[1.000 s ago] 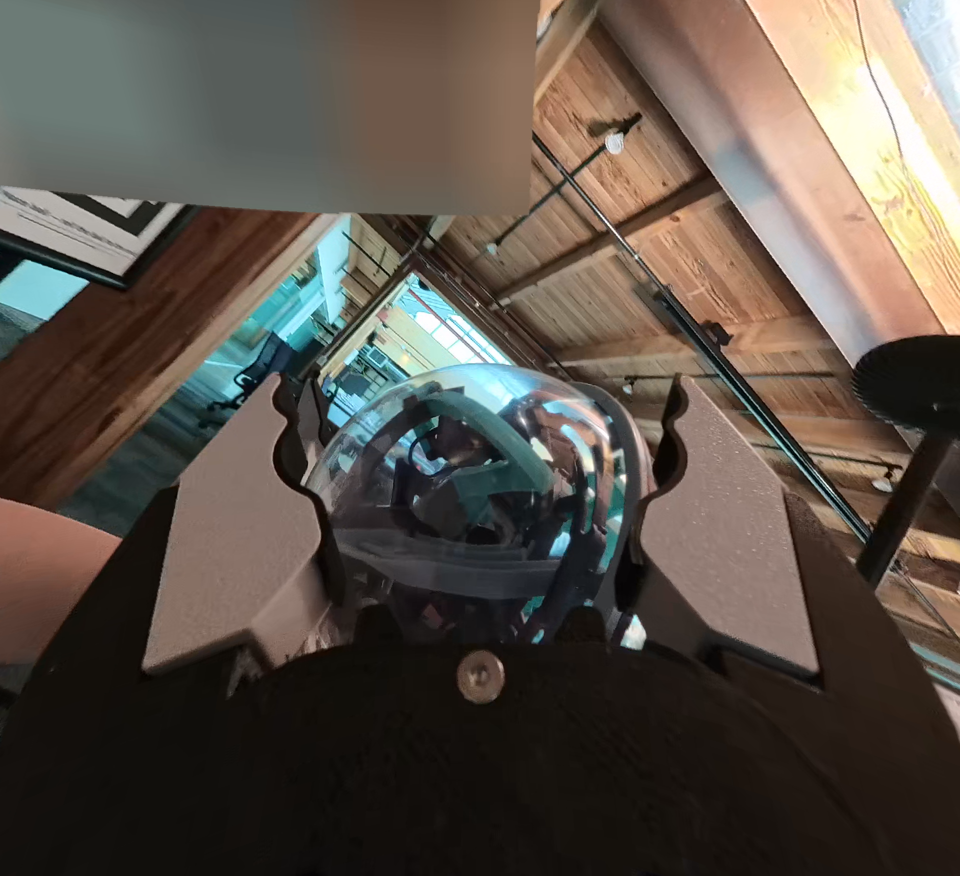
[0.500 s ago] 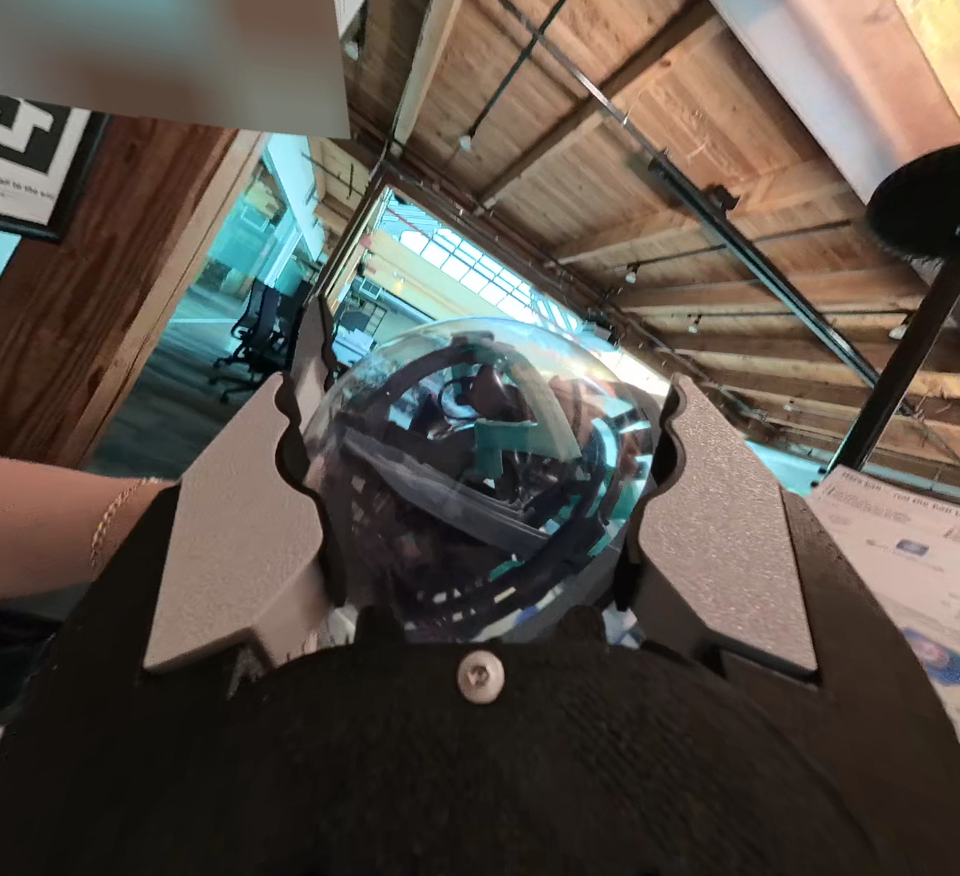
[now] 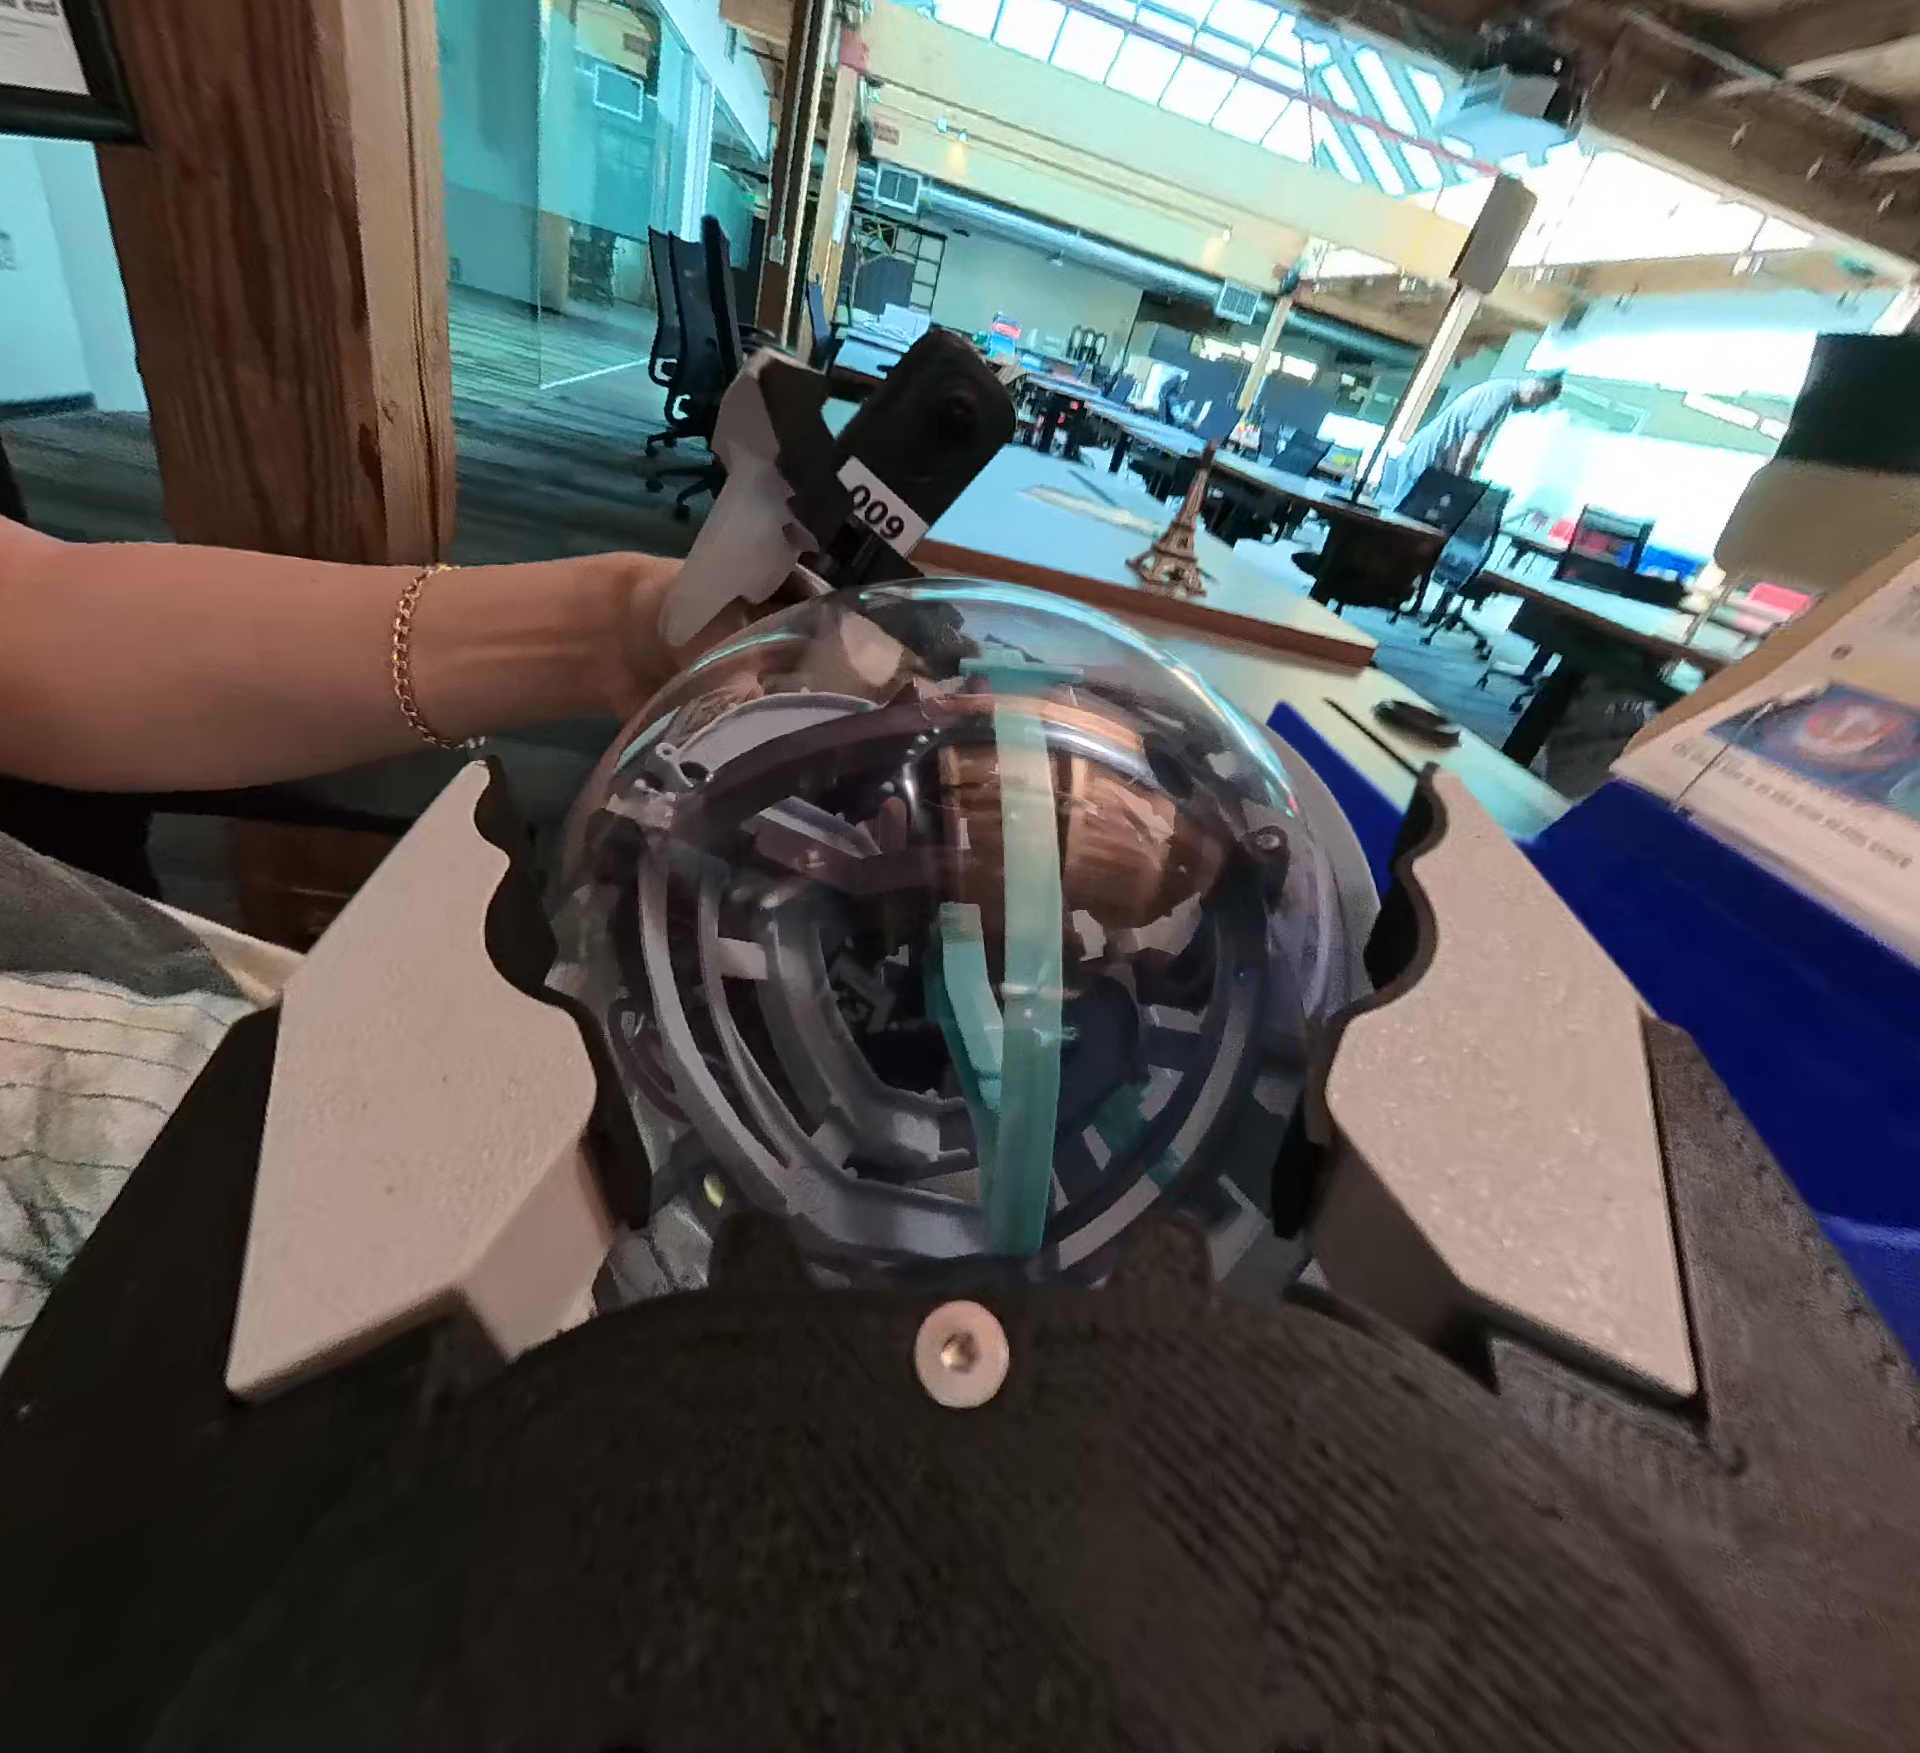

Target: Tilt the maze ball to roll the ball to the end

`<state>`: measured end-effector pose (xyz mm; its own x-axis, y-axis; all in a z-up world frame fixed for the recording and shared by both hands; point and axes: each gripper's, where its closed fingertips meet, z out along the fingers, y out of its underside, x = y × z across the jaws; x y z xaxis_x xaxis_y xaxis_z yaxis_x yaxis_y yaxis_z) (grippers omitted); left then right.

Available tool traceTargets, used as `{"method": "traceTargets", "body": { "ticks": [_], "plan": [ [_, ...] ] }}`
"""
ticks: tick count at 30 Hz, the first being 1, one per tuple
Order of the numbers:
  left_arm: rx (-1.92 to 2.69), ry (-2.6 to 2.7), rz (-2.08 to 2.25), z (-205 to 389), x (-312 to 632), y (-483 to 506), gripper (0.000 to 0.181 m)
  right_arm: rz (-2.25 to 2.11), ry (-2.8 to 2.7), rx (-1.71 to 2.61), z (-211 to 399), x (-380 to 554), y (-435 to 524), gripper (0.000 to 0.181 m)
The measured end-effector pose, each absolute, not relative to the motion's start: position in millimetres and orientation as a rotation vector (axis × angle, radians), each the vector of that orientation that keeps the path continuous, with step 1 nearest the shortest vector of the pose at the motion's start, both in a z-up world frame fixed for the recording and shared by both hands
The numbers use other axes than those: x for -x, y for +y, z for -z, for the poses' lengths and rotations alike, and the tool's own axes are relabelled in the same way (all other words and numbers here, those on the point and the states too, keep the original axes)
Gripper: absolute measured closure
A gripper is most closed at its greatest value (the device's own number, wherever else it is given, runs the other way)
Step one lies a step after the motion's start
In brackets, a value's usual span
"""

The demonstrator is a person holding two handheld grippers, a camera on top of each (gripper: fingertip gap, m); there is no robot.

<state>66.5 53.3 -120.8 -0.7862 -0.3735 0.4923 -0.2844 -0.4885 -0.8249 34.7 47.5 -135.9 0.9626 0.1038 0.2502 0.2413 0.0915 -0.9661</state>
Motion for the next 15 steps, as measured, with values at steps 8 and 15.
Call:
{"method": "traceTargets", "body": {
  "ticks": [8, 15],
  "plan": [
    [1.017, 1.746, 2.302, 152, -72, 44, 0.026, 0.143, -0.271, 1.594, 164, -47, 54, 0.025],
    [0.854, 1.793, 2.167, 158, -71, 48, 0.026, 0.221, -0.279, 1.629, 171, -54, 57, 0.035]
  ]
}}
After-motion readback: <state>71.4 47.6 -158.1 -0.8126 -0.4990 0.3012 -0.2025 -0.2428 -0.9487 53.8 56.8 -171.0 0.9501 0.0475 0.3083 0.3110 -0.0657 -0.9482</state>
